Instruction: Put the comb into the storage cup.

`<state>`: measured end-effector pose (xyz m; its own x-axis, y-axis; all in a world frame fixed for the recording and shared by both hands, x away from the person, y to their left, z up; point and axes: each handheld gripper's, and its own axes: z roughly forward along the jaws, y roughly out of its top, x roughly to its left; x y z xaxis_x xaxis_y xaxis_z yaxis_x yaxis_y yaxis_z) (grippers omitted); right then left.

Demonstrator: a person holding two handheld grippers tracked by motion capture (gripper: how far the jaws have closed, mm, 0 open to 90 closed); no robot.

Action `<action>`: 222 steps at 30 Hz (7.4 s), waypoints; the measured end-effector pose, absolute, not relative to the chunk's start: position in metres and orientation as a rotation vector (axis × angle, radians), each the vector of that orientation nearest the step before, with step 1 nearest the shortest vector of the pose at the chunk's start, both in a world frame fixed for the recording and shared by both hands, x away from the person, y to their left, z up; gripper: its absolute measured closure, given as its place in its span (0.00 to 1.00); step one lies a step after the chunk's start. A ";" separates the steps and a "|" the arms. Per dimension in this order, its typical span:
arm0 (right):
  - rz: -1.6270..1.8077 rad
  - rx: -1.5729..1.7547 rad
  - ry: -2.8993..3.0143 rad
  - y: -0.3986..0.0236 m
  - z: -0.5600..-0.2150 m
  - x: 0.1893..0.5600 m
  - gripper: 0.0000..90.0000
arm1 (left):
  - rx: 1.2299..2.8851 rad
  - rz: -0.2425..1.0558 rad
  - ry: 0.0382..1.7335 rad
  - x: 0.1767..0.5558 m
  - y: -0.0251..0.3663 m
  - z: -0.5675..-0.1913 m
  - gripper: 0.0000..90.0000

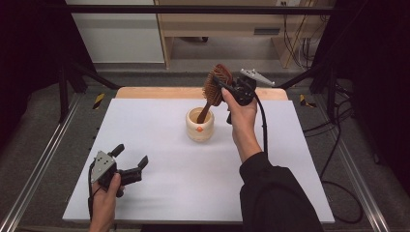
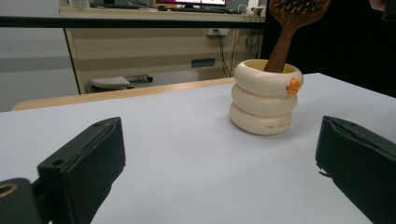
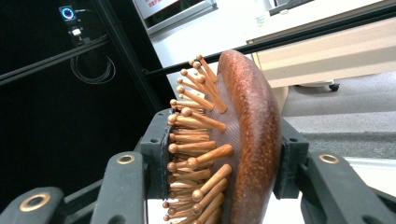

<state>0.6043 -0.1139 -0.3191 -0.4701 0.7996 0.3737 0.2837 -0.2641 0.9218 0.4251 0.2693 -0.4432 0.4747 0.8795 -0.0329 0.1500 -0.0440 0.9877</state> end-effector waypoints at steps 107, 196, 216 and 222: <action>1.772 1.404 1.643 -0.094 -0.367 0.615 0.56 | 1.518 0.758 0.933 0.425 0.271 -0.443 0.01; 1.811 1.473 1.653 -0.101 -0.376 0.617 0.53 | 1.529 0.754 0.926 0.426 0.268 -0.444 0.01; 1.812 1.491 1.652 -0.105 -0.378 0.616 0.52 | 1.532 0.755 0.925 0.426 0.268 -0.444 0.02; 1.811 1.489 1.652 -0.106 -0.378 0.617 0.52 | 1.531 0.755 0.926 0.427 0.269 -0.444 0.01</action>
<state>0.6166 -0.1058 -0.3780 -0.4339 0.7574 0.4880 0.4166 -0.3116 0.8540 0.4266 0.2686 -0.4441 0.4844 0.8745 -0.0267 0.1497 -0.0528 0.9873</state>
